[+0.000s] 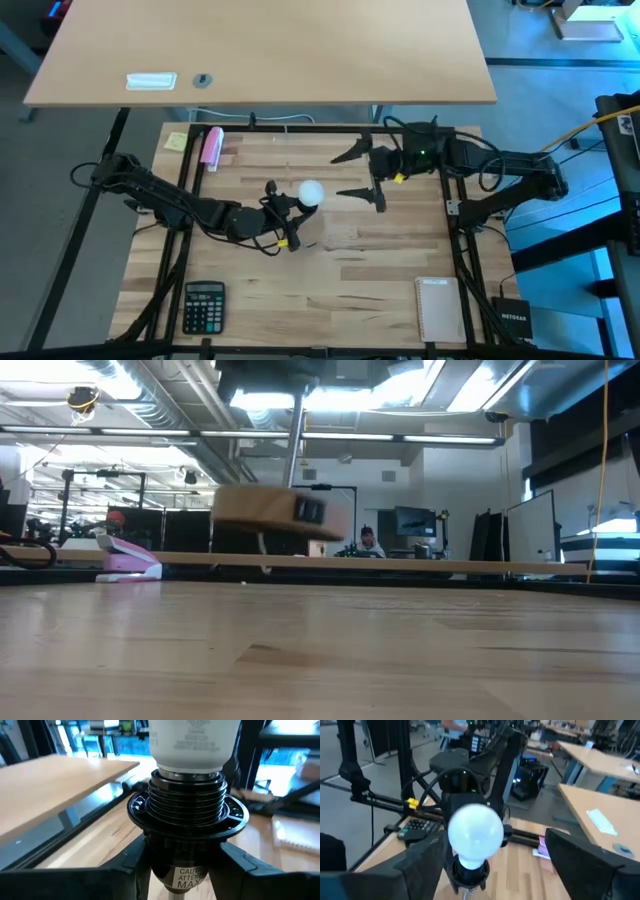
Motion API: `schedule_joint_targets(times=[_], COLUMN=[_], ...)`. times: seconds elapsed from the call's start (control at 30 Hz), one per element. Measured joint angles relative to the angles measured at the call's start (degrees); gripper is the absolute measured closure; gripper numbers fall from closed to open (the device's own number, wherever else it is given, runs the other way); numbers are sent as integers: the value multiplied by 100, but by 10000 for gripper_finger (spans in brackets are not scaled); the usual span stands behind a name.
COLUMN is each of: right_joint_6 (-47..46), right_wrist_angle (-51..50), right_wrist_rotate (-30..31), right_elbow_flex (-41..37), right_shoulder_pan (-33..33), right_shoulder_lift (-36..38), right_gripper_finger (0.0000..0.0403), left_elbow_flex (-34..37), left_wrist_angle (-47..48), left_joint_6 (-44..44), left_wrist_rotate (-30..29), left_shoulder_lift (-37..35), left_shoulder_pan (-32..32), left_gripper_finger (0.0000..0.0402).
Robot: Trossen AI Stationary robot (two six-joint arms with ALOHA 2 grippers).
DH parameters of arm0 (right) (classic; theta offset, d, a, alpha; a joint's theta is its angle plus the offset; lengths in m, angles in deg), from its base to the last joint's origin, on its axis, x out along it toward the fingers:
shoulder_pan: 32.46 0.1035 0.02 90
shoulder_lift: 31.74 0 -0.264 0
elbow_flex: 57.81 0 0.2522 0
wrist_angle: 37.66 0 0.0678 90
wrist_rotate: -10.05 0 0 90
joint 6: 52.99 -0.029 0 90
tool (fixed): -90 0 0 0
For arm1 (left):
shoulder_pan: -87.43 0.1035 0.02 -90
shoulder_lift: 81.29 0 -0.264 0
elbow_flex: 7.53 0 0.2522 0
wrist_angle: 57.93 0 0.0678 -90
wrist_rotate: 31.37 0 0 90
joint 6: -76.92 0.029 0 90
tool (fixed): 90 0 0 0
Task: Screw lightbulb
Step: Insert the lightbulb into the lamp
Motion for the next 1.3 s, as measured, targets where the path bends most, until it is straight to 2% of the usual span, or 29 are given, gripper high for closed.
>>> schedule_joint_targets(times=[0.13, 0.27, 0.5, 0.83, 0.97, 1.17, 1.3], right_joint_6=[-4, -34, -304, -512, -363, -30, 145], right_wrist_angle=[-62, 91, 395, 435, 657, 906, 939], right_wrist_rotate=[38, -132, -112, -557, -583, -1473, -1711], right_elbow_flex=[-102, -65, -48, 56, 54, 56, 51], right_shoulder_pan=[17, 15, 129, 131, 129, 129, 129], right_shoulder_lift=[-50, -44, -443, -561, -860, -1150, -1249], right_gripper_finger=[70, 70, 70, 32, 36, 42, 43], left_elbow_flex=[-1, -1, -1, -1, -1, -1, -1], left_wrist_angle=[32, 33, 66, 110, 99, 101, 88], left_joint_6=[329, 331, 356, 216, 350, 336, 391], left_wrist_rotate=[-86, 36, 74, 166, 616, 1034, 1336], left_shoulder_lift=[-3, -3, -3, -3, -3, -11, -28], left_shoulder_pan=[-8, 6, -5, -3, -2, 3, 10], left_gripper_finger=[264, 264, 264, 264, 264, 264, 264])
